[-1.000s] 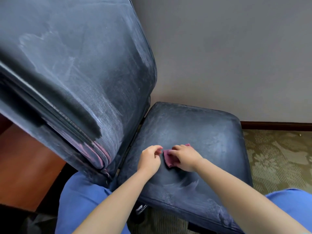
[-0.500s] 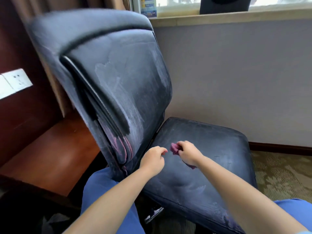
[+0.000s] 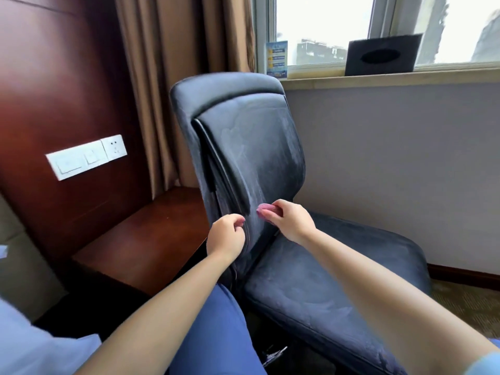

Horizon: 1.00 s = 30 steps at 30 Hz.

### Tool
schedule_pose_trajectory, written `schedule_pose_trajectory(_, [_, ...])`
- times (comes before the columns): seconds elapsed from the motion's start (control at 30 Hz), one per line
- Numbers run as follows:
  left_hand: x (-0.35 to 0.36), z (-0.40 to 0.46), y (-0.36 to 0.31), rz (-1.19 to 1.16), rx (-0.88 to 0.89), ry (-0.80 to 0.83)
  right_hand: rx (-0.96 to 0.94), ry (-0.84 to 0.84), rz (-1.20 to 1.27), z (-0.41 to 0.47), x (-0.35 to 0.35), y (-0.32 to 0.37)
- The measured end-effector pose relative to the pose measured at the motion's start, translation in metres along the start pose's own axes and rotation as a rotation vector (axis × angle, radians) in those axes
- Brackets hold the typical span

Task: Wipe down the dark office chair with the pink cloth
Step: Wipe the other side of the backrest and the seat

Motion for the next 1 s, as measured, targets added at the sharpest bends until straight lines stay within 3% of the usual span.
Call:
schedule_pose_trajectory(0.13, [-0.022, 0.003, 0.004, -0.024, -0.009, -0.215, -0.147, -0.109, -0.088, 0.001, 0.007, 0.03])
schedule_pose_trajectory(0.27, [-0.036, 0.015, 0.015, -0.121, -0.091, -0.481, -0.115, -0.184, 0.008, 0.003, 0.013, 0.052])
schedule_pose_trajectory(0.43, [-0.025, 0.033, 0.024, -0.441, -0.327, -0.247, -0.092, -0.175, 0.077, 0.012, 0.027, 0.067])
schedule_pose_trajectory(0.73, [0.003, 0.064, 0.055, -0.7, -0.479, -0.013, 0.029, -0.21, 0.119, 0.008, 0.084, 0.042])
schedule_pose_trajectory(1.0, [0.019, 0.08, 0.069, -0.791, -0.604, 0.033, 0.242, -0.205, 0.157, 0.004, 0.122, 0.018])
Point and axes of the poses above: each hand's wrist, its own z-axis towards the middle knuckle, its own x-axis out of the palm, y = z × x, the point moved 3 cm from there along z, towards the middle knuckle, and after that the axes turned 12 degrees about -y, right-handed, at the moved point
